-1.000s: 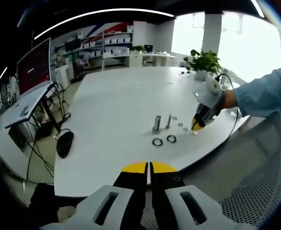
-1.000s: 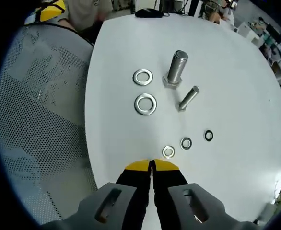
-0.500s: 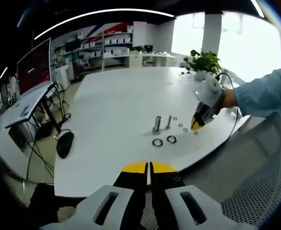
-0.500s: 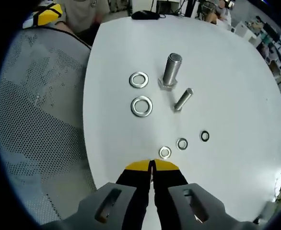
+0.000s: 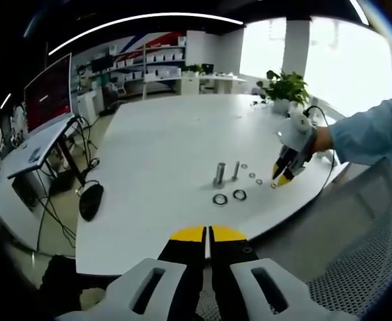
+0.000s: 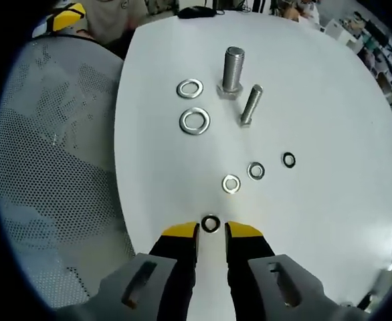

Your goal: Place the washer onto the threaded stud by aligning its center hole with the stud, sliding it down to the base, and recovering from edge contact or off-axis alignment until the washer reaches the visible bottom stop.

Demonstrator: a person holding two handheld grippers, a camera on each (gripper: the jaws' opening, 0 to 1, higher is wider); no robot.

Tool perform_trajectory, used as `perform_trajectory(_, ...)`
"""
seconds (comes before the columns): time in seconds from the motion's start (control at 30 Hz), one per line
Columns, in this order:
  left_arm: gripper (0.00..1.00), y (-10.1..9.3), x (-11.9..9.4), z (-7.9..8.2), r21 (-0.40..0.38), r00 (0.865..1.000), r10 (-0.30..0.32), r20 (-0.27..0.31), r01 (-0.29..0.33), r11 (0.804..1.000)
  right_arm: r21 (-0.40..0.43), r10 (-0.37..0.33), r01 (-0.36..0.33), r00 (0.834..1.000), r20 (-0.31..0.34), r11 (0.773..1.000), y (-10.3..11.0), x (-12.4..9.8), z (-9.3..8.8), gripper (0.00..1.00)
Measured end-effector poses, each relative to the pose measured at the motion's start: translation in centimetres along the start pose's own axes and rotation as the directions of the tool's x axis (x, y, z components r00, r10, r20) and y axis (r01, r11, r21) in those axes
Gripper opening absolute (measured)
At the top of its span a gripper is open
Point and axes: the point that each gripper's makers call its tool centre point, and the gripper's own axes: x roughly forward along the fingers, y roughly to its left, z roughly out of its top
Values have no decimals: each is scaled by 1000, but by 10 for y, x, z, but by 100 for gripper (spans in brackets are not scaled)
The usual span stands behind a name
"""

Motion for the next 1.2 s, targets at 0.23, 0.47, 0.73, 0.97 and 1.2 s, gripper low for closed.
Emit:
perform_trajectory(0.23, 0, 0, 0, 0, -1, 1000, 2, -1, -2, 1000, -3, -2, 2, 1000, -3, 1000, 1, 3, -1, 18)
perform_trajectory(0.47, 0, 0, 0, -1, -1, 1000, 2, -3, -2, 1000, -33, -13, 12, 1000, -15, 999, -2, 6, -1, 16)
perform_trajectory(0.73, 0, 0, 0, -1, 0, 1000, 1, -5, -1, 1000, -51, -28, 27, 999, -22, 998, -2, 7, 1, 16)
perform_trajectory(0.97, 0, 0, 0, -1, 2, 1000, -1, -8, 1, 1000, -23, -13, 13, 1000, -2, 1000, -2, 7, 3, 17)
perform_trajectory(1.2, 0, 0, 0, -1, 2, 1000, -1, -8, 1, 1000, -45, -29, 29, 1000, 5, 999, -3, 8, 5, 16)
